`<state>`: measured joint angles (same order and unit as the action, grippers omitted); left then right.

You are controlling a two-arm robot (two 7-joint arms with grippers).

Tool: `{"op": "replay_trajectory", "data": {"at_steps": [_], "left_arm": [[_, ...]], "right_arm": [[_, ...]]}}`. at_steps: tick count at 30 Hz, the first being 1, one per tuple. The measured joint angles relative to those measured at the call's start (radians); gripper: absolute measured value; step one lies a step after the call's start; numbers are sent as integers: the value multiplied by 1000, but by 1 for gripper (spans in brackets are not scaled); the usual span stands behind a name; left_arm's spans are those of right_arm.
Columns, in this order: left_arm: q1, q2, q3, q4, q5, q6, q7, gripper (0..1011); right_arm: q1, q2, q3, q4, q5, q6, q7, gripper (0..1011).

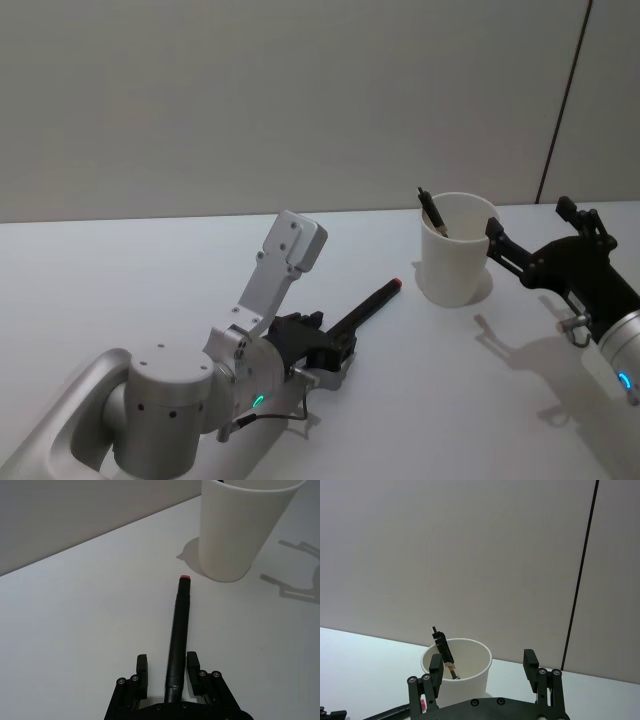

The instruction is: Place the pen into the pen holder.

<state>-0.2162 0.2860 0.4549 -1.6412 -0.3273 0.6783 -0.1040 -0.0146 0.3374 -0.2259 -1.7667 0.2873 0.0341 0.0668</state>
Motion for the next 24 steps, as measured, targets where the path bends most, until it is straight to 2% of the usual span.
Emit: {"op": "replay_trajectory", "data": {"at_steps": [24], "left_arm": [[2,3,3,-3,14,-10,-19,324]], "right_arm": [[0,0,0,0,0,0,0,1001]]}}
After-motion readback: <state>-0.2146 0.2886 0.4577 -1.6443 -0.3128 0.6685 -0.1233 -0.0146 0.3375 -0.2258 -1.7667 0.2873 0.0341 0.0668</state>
